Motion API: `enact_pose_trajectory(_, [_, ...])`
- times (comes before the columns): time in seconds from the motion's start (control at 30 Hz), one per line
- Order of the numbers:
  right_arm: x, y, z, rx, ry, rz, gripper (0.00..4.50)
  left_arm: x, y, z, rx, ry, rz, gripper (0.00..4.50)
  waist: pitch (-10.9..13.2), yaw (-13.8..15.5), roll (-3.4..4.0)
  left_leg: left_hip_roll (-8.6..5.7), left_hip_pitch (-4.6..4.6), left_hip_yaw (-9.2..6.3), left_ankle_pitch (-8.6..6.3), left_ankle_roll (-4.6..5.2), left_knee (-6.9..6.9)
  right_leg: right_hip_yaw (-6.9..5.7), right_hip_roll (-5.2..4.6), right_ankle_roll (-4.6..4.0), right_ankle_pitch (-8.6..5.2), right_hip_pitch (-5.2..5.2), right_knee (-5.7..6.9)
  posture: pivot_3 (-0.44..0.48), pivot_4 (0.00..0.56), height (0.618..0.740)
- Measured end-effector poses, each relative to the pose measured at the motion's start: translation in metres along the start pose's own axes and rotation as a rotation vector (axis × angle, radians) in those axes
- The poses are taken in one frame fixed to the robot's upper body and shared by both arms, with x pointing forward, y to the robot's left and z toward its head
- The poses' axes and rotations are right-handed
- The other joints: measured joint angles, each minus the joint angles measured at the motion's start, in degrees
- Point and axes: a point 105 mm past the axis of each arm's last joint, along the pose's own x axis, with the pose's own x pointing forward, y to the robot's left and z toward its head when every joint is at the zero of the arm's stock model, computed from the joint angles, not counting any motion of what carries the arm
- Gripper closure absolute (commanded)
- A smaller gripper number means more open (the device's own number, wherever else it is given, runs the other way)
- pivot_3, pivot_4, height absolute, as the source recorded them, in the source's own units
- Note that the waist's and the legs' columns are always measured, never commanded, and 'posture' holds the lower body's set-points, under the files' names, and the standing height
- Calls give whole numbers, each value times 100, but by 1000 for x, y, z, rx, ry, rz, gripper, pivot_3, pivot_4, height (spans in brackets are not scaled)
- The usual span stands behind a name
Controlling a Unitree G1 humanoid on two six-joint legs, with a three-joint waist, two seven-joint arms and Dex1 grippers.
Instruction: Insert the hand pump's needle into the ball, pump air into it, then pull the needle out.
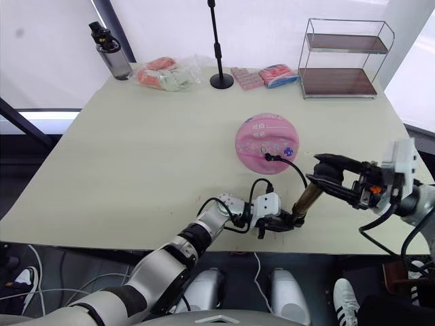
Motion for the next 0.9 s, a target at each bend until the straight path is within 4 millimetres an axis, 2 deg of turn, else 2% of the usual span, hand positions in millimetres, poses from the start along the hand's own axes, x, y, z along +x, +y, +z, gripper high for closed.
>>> enact_pose_trajectory(0.03, [2,2,-11,-2,18,6,2772,0,0,0,-1,1,0,3502,-3,1,-5,0,0,0,0,0,0,-1,0,0,0,0,0,0,150,731])
enact_pose_trajectory(0.23, [6,6,-46,-29,25,-23,2772,0,0,-1,-2,3,3,3502,-15,-1,-14,0,3,-1,0,0,-1,0,1,0,0,1,0,0,150,731])
enact_pose_trajectory(0.4, [5,8,-47,-65,1,-21,2772,0,0,-1,-2,5,4,3502,-20,-4,-16,0,6,-2,0,0,-1,-1,1,0,0,6,0,0,150,731])
enact_pose_trajectory(0.63, [1,0,-33,24,17,-34,2772,1,0,1,0,-4,-2,3502,-8,18,4,-4,-7,-3,0,0,-2,0,-2,-1,0,-4,-2,0,150,731])
enact_pose_trajectory(0.9, [-12,-11,22,24,-9,-26,2772,2,0,3,3,-9,-3,3502,12,37,28,-9,-13,-1,0,0,-2,1,-7,1,1,-7,-4,0,150,731])
